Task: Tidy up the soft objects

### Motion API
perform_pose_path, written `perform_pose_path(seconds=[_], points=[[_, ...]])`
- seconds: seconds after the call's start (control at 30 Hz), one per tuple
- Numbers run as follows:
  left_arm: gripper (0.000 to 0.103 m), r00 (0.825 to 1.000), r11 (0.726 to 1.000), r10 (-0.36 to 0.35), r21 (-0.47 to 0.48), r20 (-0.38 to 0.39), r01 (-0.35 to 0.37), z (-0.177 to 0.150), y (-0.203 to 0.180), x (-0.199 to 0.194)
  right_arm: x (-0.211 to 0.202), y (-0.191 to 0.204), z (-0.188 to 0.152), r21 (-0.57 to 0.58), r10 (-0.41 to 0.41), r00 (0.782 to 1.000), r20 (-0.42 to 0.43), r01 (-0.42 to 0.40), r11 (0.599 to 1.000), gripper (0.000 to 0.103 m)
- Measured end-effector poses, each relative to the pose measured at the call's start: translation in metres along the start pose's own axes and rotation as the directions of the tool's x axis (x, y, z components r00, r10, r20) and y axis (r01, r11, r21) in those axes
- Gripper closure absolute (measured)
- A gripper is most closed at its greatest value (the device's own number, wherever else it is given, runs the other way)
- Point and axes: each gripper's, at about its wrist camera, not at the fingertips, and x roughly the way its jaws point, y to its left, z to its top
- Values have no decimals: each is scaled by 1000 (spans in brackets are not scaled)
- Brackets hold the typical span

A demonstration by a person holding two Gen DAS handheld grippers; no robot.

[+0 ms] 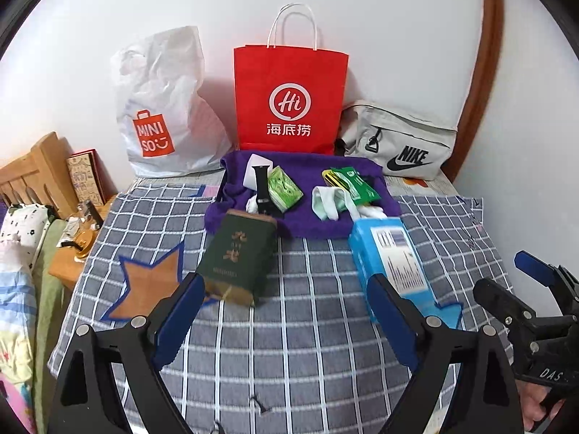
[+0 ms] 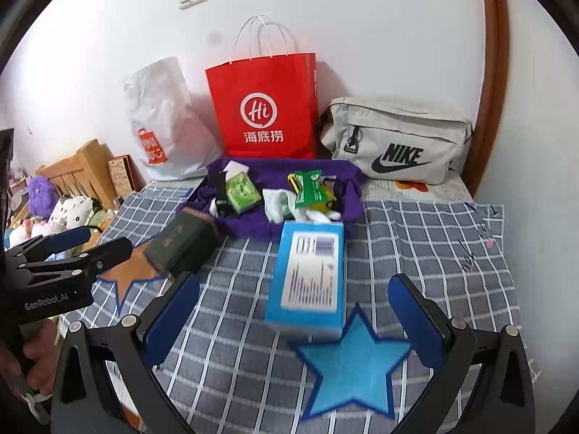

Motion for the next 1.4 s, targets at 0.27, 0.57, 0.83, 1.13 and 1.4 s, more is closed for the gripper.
perform_pose_path(seconds=[0.27,0.57,0.83,1.13,1.4], points=[[12,997,998,57,25,57,-58,-30,-12,-42,-34,1,-28,22,4,1000,29,-5,1000,0],[12,995,998,58,27,85,-61,-42,-14,-62,-55,10,-42,0,-10,999,52,10,1000,0],[12,994,997,67,28,89,-69,-44,-16,-64,-60,8,-44,11,-14,998,61,14,1000,0],[12,994,998,66,20,86,-68,-48,-16,-64,-60,8,-47,10,-19,998,58,18,1000,0],[12,994,998,66,18,84,-68,-49,-15,-64,-61,8,-47,6,-18,998,58,18,1000,0]])
